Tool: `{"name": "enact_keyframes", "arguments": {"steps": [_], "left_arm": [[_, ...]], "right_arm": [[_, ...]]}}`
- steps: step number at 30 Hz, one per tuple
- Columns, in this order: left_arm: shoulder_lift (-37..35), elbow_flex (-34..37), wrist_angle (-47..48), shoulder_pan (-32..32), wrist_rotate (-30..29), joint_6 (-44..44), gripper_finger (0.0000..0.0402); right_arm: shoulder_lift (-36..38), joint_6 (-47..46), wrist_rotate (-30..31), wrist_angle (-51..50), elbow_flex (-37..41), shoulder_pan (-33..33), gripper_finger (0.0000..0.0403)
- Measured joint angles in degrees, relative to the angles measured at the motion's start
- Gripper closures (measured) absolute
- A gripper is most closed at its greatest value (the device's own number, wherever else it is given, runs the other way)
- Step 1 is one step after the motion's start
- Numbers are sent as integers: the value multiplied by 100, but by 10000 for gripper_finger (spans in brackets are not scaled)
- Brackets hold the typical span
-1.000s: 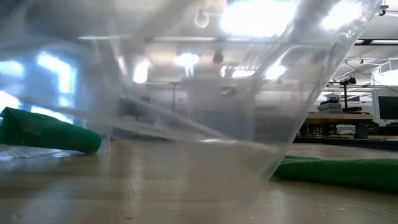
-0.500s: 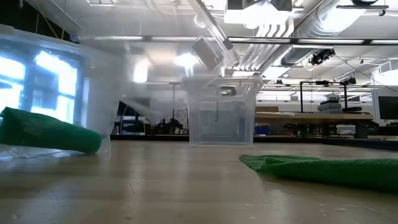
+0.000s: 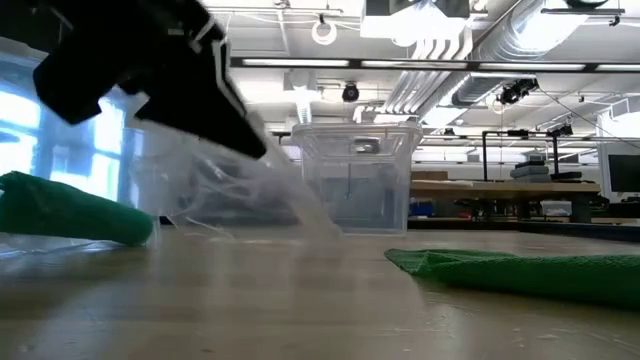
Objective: Roll bandage
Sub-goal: Roll the green bandage
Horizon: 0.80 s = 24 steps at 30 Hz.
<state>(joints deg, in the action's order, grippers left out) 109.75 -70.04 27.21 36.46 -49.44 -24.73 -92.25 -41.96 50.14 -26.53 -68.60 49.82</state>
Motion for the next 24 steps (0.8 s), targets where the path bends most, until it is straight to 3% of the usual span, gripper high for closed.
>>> {"name": "enact_keyframes", "arguments": {"steps": [4, 10, 15, 21, 24], "left_arm": [[-60, 2, 357, -12, 97, -926, 285], [-537, -76, 549, 14, 75, -1439, 239], [-986, -149, 377, 117, 71, -2058, 239], [-1047, -147, -60, 372, -258, -2720, 251], [-973, -142, -233, 559, -351, -3024, 256]], "right_arm": [[-2, -633, -30, -433, 2, 82, 248], [-77, -1868, -245, -1034, 4, 160, 248], [-193, -3050, -1286, -1823, 9, 225, 248], [-315, -5426, -2859, -3552, 9, 546, 248], [-315, -6663, -3231, -4433, 11, 823, 248]]}}
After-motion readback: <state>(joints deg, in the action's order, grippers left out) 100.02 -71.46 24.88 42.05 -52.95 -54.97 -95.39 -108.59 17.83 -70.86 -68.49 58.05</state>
